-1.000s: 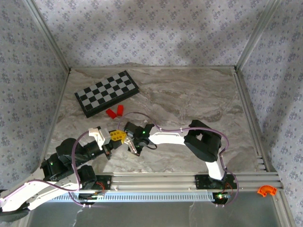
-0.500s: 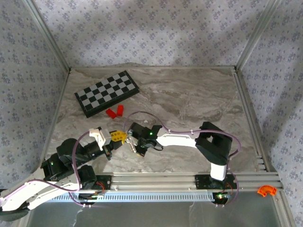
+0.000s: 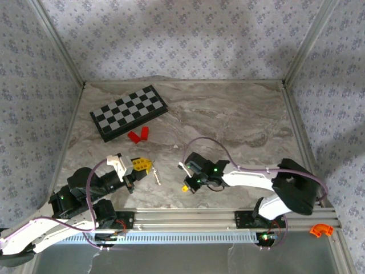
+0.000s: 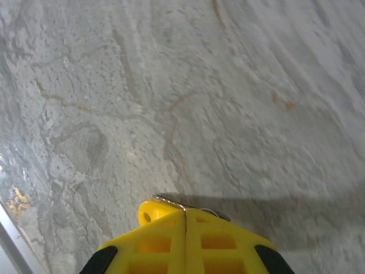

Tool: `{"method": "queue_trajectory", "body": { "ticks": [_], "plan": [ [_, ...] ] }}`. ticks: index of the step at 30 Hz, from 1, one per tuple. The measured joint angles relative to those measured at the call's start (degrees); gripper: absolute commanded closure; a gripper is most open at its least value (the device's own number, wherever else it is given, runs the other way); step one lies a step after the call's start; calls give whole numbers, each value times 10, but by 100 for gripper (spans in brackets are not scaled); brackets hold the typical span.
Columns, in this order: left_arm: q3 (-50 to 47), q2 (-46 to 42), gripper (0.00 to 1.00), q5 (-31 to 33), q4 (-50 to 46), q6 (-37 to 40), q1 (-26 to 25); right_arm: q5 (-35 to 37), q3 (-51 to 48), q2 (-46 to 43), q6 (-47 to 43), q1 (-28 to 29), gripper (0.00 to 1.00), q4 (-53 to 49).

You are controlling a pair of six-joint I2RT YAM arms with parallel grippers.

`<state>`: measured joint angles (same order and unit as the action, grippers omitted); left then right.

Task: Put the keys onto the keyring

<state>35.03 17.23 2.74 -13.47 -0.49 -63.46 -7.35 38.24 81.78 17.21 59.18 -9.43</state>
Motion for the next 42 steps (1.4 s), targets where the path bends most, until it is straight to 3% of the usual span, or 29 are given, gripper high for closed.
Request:
{"method": "queue_trajectory", "body": {
  "ticks": [11,13,17,20,32,42],
  "plan": [
    [0,0,100,6,0,4,-1,-21,-122,-113,89,-38,99,94],
    [0,0,100,8,0,4,-1,-14,-123,-121,91,-36,91,86],
    [-1,0,100,12,0,4,-1,15,-94,-133,89,-11,62,33],
    [-4,0,100,12,1,4,-1,36,-49,-129,84,3,56,-13],
    [-7,0,100,12,1,5,-1,114,143,68,78,56,61,-184],
    [-7,0,100,12,1,9,-1,164,204,134,78,72,67,-280]
  ]
}}
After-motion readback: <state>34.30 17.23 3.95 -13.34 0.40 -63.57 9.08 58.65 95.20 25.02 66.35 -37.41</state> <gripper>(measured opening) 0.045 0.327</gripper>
